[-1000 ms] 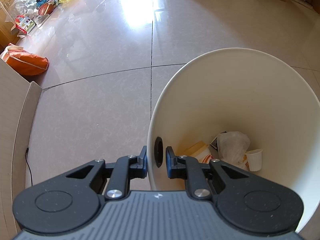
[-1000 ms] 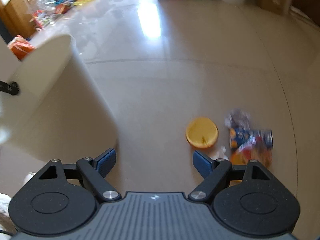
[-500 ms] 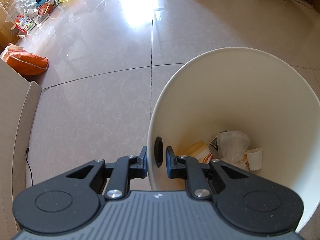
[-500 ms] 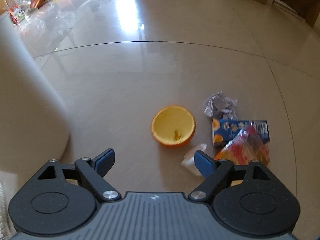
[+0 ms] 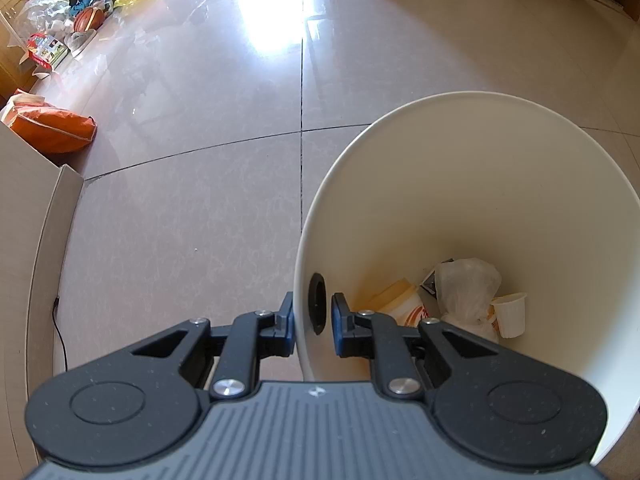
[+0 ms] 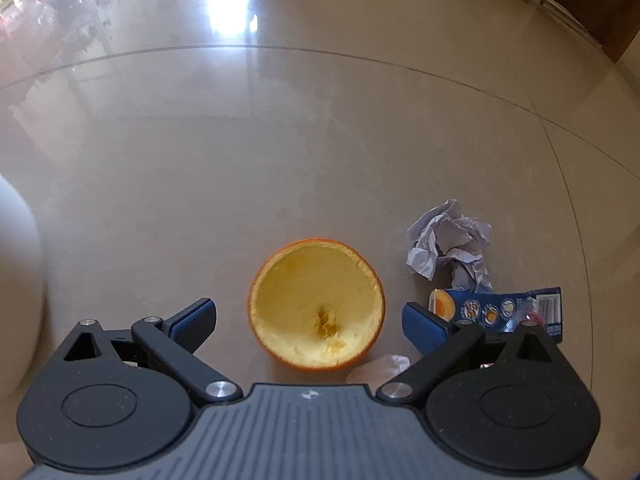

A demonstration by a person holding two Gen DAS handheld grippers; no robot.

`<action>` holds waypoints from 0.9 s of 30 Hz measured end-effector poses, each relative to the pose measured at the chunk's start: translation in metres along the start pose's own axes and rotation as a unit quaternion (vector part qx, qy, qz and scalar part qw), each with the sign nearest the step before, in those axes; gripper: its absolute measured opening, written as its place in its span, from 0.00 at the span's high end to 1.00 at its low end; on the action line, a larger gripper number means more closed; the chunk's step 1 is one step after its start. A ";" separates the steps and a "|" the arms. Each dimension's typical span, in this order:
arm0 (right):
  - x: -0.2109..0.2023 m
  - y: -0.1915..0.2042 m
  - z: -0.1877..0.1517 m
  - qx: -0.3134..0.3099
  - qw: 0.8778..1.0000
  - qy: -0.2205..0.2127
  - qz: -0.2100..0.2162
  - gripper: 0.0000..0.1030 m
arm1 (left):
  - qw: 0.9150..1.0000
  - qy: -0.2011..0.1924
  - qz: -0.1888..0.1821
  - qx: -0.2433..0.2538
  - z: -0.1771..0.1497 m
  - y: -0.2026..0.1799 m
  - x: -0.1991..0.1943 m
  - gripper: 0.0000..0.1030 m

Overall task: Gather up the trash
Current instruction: 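Move the right tool to an orange peel half and grasp it, then carry the orange peel over the bin and release it with the right tool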

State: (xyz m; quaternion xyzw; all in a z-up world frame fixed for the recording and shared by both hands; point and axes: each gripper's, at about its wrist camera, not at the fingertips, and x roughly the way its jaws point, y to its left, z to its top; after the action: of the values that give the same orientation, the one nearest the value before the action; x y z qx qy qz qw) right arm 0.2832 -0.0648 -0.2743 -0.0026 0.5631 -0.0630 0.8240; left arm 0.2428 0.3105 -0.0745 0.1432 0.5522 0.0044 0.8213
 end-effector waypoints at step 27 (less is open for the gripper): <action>-0.019 -0.013 0.002 0.022 0.999 0.045 0.006 0.31 | 1.000 -0.001 0.008 0.010 -0.001 -0.004 0.000 0.84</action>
State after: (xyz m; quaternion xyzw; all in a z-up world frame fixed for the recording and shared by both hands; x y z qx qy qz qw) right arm 0.2773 -0.0758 -0.2550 0.0219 0.5979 -0.0707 0.7982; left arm 0.2412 0.3066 -0.0764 0.1557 0.5504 0.0052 0.8203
